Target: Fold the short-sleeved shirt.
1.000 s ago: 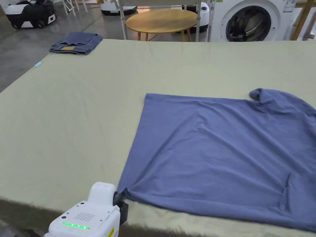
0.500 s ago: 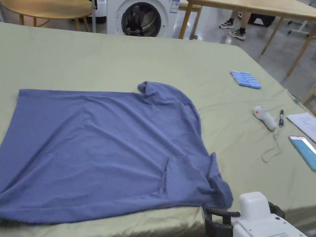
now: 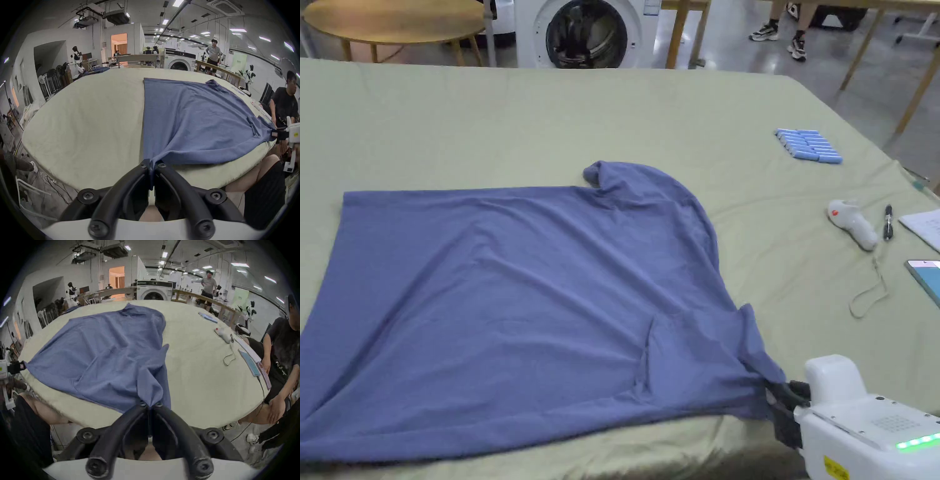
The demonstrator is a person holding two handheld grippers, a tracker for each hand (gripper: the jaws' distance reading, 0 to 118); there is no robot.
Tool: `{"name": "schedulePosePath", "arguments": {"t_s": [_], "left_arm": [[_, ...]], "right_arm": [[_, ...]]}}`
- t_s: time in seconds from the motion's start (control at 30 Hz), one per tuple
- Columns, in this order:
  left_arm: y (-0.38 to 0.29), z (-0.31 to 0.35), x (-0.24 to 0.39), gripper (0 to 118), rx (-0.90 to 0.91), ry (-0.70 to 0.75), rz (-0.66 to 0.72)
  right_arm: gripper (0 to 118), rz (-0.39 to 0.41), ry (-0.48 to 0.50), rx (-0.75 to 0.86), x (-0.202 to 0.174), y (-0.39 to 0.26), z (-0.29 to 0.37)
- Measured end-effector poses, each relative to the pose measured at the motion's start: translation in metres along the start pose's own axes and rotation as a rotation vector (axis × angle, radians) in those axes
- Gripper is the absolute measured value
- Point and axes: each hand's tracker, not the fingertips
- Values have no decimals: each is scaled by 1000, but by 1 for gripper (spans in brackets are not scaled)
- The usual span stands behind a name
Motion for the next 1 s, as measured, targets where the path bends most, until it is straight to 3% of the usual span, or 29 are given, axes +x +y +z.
{"name": "schedulePosePath", "arguments": {"t_s": [0.37, 0.43, 0.6, 0.7, 0.87, 0.9, 0.97, 1.0], "left_arm": [[118, -23, -15, 0, -53, -47, -125], [136, -47, -27, 0, -94, -61, -124], [160, -117, -44, 0, -249, -119, -23], [164, -156, -43, 0, -313, -107, -32], [160, -197, -42, 1, -388, -109, -29], [159, -198, -44, 14, -391, -114, -16], [158, -188, -45, 76, -327, -66, -5], [157, -177, -45, 99, -300, -32, -9]], "right_arm": [[1, 122, 19, 6, 7, 123, -14], [1, 143, 9, -26, 11, 145, -38], [1, 112, 44, -135, 12, 175, -100], [1, 199, 17, -205, 0, 183, -134], [2, 123, 36, -291, 8, 185, -175], [8, 107, 55, -316, 10, 183, -179], [71, 88, 34, -331, 12, 178, -174], [97, 71, -22, -307, 20, 175, -168]]}}
